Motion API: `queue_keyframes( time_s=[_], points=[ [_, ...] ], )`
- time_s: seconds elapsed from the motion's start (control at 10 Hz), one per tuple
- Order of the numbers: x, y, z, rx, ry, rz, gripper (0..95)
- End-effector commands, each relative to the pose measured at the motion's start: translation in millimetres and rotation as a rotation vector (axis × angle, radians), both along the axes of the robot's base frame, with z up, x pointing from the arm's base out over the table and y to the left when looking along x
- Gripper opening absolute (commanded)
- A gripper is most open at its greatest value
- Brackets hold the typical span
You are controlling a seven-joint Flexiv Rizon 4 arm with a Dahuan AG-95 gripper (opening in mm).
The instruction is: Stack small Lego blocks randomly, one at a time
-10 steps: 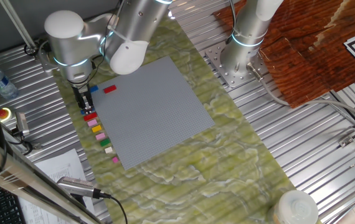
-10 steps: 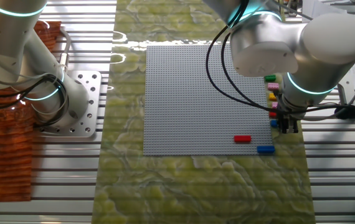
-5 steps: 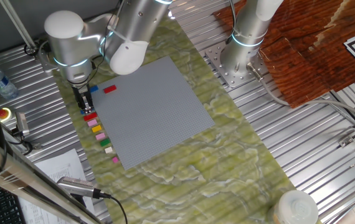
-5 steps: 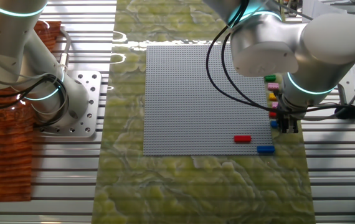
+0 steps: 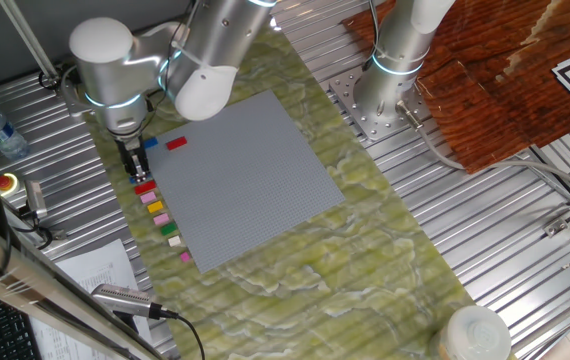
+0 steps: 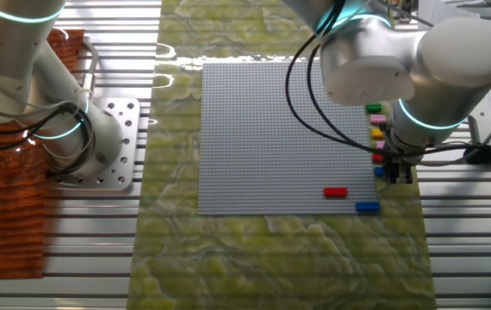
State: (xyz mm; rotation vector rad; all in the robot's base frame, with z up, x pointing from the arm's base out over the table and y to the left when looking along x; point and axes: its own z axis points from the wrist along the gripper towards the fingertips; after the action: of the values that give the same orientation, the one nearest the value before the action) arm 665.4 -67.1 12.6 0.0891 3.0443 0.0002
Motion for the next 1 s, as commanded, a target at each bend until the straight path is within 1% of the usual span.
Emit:
queue_keyframes(
  time_s=[0.1,0.2,0.3,0.4,0.5,0.6,0.7,0.8,1.0],
  points=[
    [0.5,1.4,15.2,0.002,0.009,-0.002,0.0],
    [0.5,1.8,20.6,0.002,0.012,-0.003,0.0],
    [-0.7,1.7,32.9,0.002,0.024,-0.003,0.0],
    [-6.9,-1.2,43.1,0.002,0.032,0.007,0.0],
    [-14.7,-4.6,47.0,0.003,0.032,0.015,0.0],
    [-31.3,-10.5,53.5,0.000,0.031,0.024,0.0],
    [-36.5,-12.0,55.3,-0.001,0.031,0.027,0.0],
    [-57.3,-16.8,60.8,-0.001,0.032,0.048,0.0],
    [-92.9,-20.7,62.0,-0.002,0.030,0.077,0.0]
  ],
)
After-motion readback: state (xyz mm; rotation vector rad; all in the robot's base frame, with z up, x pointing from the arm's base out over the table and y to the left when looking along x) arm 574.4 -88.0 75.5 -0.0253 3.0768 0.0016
